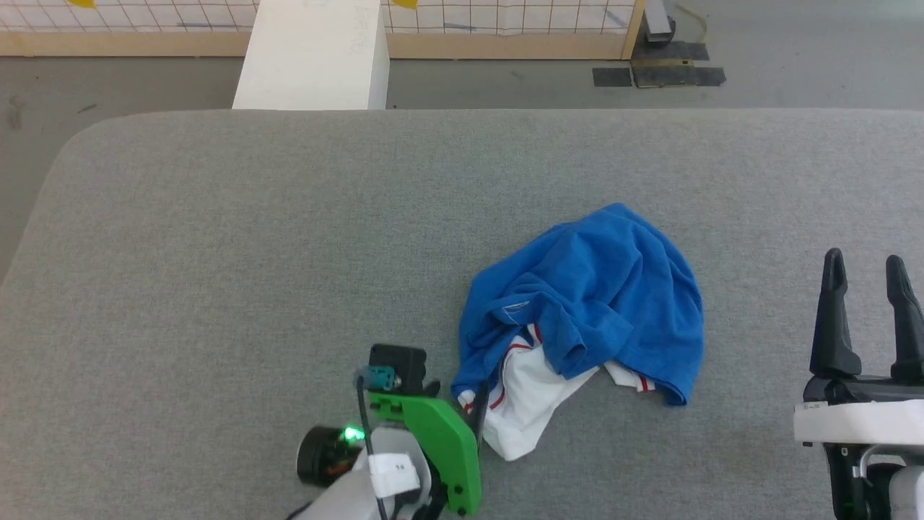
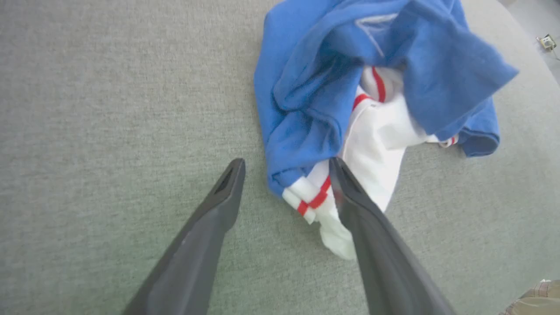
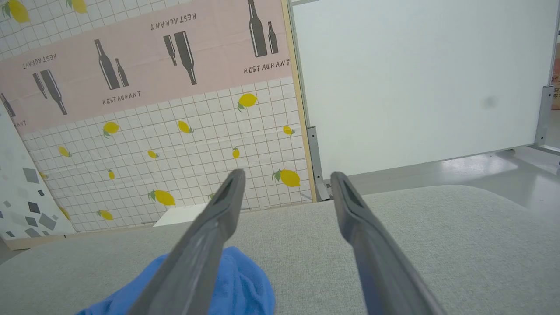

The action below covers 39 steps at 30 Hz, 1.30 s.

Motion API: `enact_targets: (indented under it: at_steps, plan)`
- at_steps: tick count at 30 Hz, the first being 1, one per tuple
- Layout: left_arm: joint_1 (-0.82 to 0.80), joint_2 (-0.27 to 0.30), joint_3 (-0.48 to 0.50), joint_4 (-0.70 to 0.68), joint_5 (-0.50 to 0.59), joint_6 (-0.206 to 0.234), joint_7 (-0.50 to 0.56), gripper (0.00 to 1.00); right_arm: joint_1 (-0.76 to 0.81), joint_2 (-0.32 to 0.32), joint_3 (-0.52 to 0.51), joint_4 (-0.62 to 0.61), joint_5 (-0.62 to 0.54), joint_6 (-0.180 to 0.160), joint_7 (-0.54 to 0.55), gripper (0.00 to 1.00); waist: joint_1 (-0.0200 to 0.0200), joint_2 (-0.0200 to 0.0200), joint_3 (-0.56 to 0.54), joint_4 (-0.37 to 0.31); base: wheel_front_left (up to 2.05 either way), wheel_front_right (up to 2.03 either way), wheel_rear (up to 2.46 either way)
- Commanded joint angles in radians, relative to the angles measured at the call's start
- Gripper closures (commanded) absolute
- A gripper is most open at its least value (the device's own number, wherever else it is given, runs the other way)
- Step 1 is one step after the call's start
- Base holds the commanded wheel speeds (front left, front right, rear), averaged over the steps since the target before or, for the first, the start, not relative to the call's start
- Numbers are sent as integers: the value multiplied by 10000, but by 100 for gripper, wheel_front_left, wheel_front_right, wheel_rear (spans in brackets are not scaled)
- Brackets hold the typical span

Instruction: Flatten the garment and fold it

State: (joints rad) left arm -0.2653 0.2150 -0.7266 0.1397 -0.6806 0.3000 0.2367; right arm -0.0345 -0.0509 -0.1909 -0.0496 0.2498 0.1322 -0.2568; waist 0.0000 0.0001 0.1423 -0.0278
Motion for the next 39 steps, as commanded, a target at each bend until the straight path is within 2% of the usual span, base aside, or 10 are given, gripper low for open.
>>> enact_targets:
  at_steps: [1,7,8,9,10,19,23,30,35,39]
  plan:
    - [201,39,-33,16,-149,114,180,0,39,7,37,-15,60,-15,-49,0,0,-1,21,-4,0,0,0]
    - [292,-182,-292,831,-267,330,719,0,-39,7,159,52,87,-15,-49,0,0,-1,22,-96,0,0,0]
    - [248,-214,-314,1006,-249,328,709,28,-57,7,172,61,92,-15,-49,0,0,-1,20,-125,0,0,0]
    - [205,-229,-339,1116,-219,310,682,81,-63,7,177,66,96,-15,-49,0,0,-1,15,-146,0,0,0]
    - [161,-267,-338,1223,-214,271,609,100,-62,7,176,68,103,-15,-49,0,0,-1,11,-172,0,0,0]
    - [-245,15,199,588,-172,75,-259,100,128,7,69,146,84,-15,-49,0,0,-1,-271,-212,0,0,0]
    - [-393,791,693,-369,144,487,-410,100,194,7,46,135,72,-15,-49,0,0,-1,-379,-171,0,0,0]
    - [-393,2663,1108,-1293,1459,1449,-396,100,222,7,63,28,90,-15,-49,0,0,-1,-246,-104,0,0,0]
    - [-26,3075,1023,-784,1654,1510,-460,100,172,7,75,-1,83,-15,-49,0,0,-1,-69,-86,0,0,0]
    - [160,2974,855,114,1798,1475,-881,100,76,7,89,9,52,-15,-49,0,0,-1,24,-90,0,0,0]
